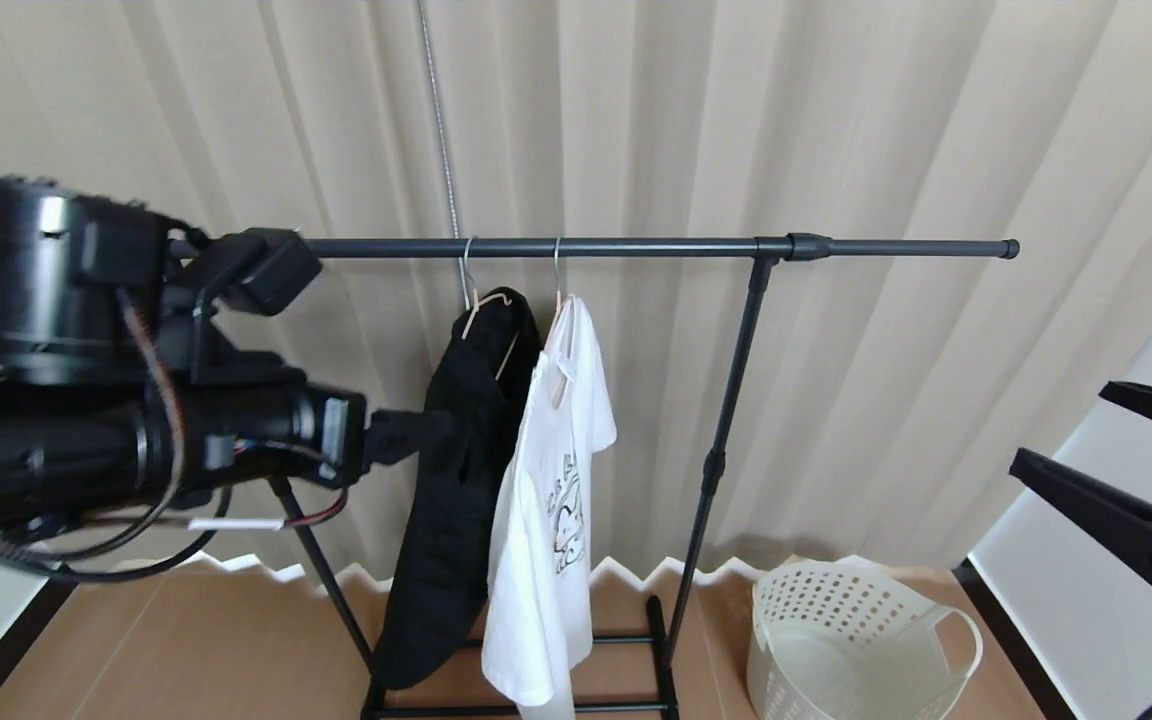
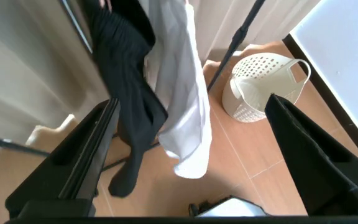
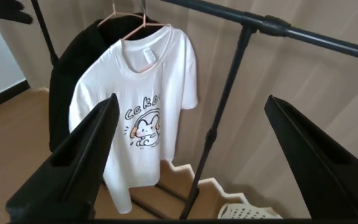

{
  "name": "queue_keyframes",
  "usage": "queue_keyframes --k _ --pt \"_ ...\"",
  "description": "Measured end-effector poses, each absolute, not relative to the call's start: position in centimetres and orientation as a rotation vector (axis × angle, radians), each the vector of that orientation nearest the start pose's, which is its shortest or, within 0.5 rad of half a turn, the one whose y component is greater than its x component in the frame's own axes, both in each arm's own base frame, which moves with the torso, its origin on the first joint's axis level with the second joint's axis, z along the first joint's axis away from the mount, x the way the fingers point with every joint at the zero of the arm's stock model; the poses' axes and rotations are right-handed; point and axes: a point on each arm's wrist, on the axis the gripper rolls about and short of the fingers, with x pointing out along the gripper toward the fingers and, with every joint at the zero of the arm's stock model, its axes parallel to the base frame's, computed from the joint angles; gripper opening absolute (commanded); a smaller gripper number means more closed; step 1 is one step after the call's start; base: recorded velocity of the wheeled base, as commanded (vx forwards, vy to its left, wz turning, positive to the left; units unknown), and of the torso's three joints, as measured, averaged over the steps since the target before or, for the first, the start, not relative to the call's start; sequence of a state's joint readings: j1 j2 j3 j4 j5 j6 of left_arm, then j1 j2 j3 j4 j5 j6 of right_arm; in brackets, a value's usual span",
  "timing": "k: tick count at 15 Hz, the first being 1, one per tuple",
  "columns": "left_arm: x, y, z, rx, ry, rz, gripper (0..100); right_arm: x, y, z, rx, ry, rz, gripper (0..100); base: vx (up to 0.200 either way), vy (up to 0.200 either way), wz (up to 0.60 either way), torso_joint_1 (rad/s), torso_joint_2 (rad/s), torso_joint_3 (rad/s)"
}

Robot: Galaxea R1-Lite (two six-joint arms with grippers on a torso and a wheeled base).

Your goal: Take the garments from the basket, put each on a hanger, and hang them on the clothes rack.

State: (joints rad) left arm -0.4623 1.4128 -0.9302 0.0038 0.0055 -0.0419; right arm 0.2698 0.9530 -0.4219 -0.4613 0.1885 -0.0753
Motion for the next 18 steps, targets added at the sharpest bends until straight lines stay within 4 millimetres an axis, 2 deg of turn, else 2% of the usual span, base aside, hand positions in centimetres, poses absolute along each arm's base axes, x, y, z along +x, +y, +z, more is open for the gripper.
queue_keyframes --k 2,5,8,10,11,16,18 --pt "16.2 -8.1 21.0 0.085 0.527 -0.427 100 9.0 2.9 18.6 -0.081 0.108 0.445 100 0.000 0.000 0.00 0.000 0.00 0.000" --pt "9.8 -4.8 16.0 0.097 0.572 -0.416 100 5.6 1.9 13.6 -0.086 0.192 0.439 100 0.000 0.000 0.00 0.000 0.00 0.000" --pt "5.0 -2.5 11.3 0.092 0.562 -0.420 100 2.6 1.1 10.3 -0.090 0.287 0.443 100 0.000 0.000 0.00 0.000 0.00 0.000" --pt "3.1 -1.6 9.2 0.056 0.541 -0.437 100 0.8 0.6 8.5 -0.086 0.349 0.449 100 0.000 0.000 0.00 0.000 0.00 0.000" --pt "2.6 -1.3 8.7 -0.003 0.531 -0.421 100 0.3 0.5 8.4 -0.072 0.327 0.445 100 0.000 0.000 0.00 0.000 0.00 0.000" --pt "1.7 -0.3 8.4 -0.048 0.422 -0.182 100 -0.7 0.2 8.4 -0.059 0.203 0.308 100 0.000 0.000 0.00 0.000 0.00 0.000" --pt "0.9 0.0 8.5 -0.059 0.322 -0.121 100 -1.2 0.2 8.4 -0.058 0.145 0.228 100 0.000 0.000 0.00 0.000 0.00 0.000"
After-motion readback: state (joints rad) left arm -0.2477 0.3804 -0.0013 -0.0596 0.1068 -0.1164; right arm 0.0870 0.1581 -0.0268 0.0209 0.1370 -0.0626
